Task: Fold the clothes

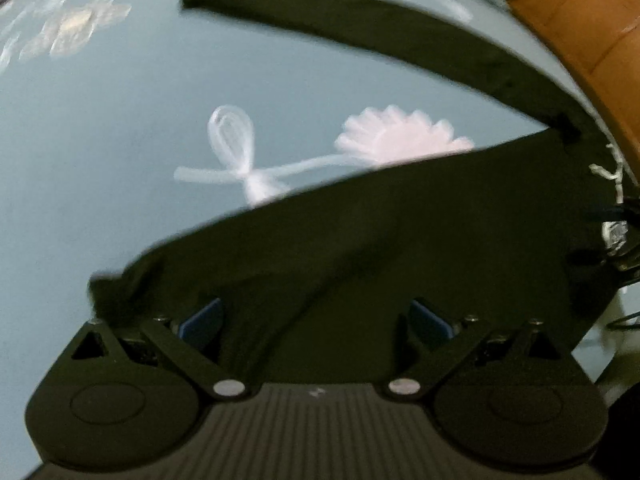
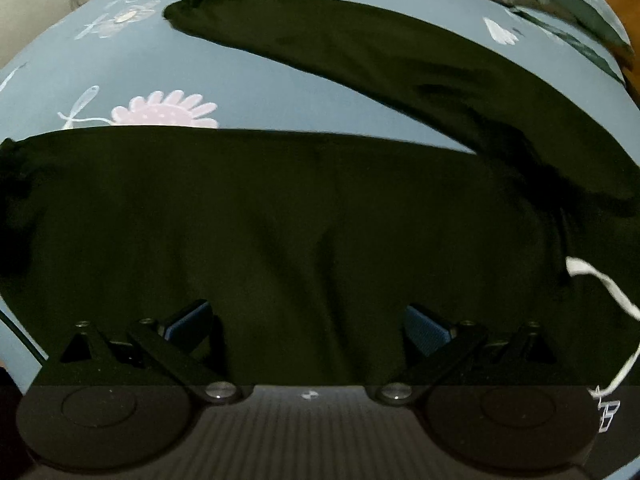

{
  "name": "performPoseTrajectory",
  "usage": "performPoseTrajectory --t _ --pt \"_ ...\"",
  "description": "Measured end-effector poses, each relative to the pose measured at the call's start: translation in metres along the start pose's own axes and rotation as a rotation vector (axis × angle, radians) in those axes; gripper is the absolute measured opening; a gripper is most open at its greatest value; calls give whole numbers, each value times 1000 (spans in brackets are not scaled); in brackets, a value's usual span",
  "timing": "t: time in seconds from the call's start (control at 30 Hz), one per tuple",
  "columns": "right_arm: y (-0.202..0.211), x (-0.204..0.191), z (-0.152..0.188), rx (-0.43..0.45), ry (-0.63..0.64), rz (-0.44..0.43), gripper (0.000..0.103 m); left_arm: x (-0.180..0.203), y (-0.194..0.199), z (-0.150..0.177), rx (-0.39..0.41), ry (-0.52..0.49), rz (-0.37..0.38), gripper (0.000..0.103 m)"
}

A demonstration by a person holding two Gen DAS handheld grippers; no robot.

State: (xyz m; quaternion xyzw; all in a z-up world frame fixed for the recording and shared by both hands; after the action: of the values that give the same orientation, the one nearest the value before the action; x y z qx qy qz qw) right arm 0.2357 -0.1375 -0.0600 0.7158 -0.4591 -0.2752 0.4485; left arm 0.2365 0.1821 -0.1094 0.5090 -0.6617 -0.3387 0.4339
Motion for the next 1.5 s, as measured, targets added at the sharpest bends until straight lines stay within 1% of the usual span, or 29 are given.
performPoseTrajectory --t 0.07,0.13,0.23,0.33,0.4,0.47,0.5,0.6,0.63,0.7,0.8,0.83,0.93,0.97,1.03,1.07,1.17,1.23,1.3,1.43,1.5 --pt "-5 5 2 -9 -29 0 103 -4 6 -1 1 1 -9 98" --pt "-10 9 3 -16 -55 -3 103 -4 15 -9 27 22 -2 98" --pt "-16 7 0 -18 -53 4 103 7 25 -26 104 38 87 98" --pt "-17 4 -2 -21 -35 7 103 11 9 -34 79 44 111 98" --pt "-16 3 0 -25 -32 7 103 10 -5 -33 26 64 109 98" --pt "-15 4 2 -28 -34 8 103 10 -11 -31 12 67 104 98" --pt "-15 5 2 -28 -37 7 103 10 -13 -32 19 58 96 98" --pt "-17 6 3 -29 -47 7 103 7 -19 -39 72 9 31 100" --pt "-18 6 2 -29 -47 9 103 7 -21 -42 77 0 27 102" --pt "-19 6 2 -29 -45 12 103 9 -22 -48 96 -36 -8 102" --pt "-19 6 2 -27 -46 12 103 5 -16 -54 100 -36 -45 101" --pt "-19 6 2 -26 -46 13 103 5 -9 -54 107 -29 -34 101" --pt "-19 6 3 -26 -49 14 103 9 18 -52 137 -6 42 101" --pt "-20 6 3 -26 -49 14 103 14 23 -48 133 -6 74 101" --pt "-21 7 2 -23 -53 13 103 23 25 -38 97 5 140 101" --pt "-21 7 2 -22 -54 13 103 25 21 -32 78 13 150 101" --pt "-22 7 2 -19 -55 12 103 25 4 -17 26 40 144 101" --pt "-22 6 2 -14 -54 13 103 17 -5 -10 4 80 127 101" --pt "-22 6 3 -12 -53 13 103 11 -3 -7 -20 102 120 102" --pt "-22 7 3 -9 -49 9 103 7 5 1 -92 103 93 101" --pt "-22 7 3 -8 -48 8 103 12 10 -5 -64 103 118 101"
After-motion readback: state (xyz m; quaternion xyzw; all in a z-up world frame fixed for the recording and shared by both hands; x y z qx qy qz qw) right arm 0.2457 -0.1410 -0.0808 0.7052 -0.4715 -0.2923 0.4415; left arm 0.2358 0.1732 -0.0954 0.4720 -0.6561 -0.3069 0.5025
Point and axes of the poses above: each gripper's, at about its wrist camera, not at the fingertips, and y roughly against the way its jaws point, x to its right, z to its underside, the point moved 6 cm from there along -y, roughly the way its jaws point, and after that the axes turned 2 degrees about z, right-handed, at the moved point
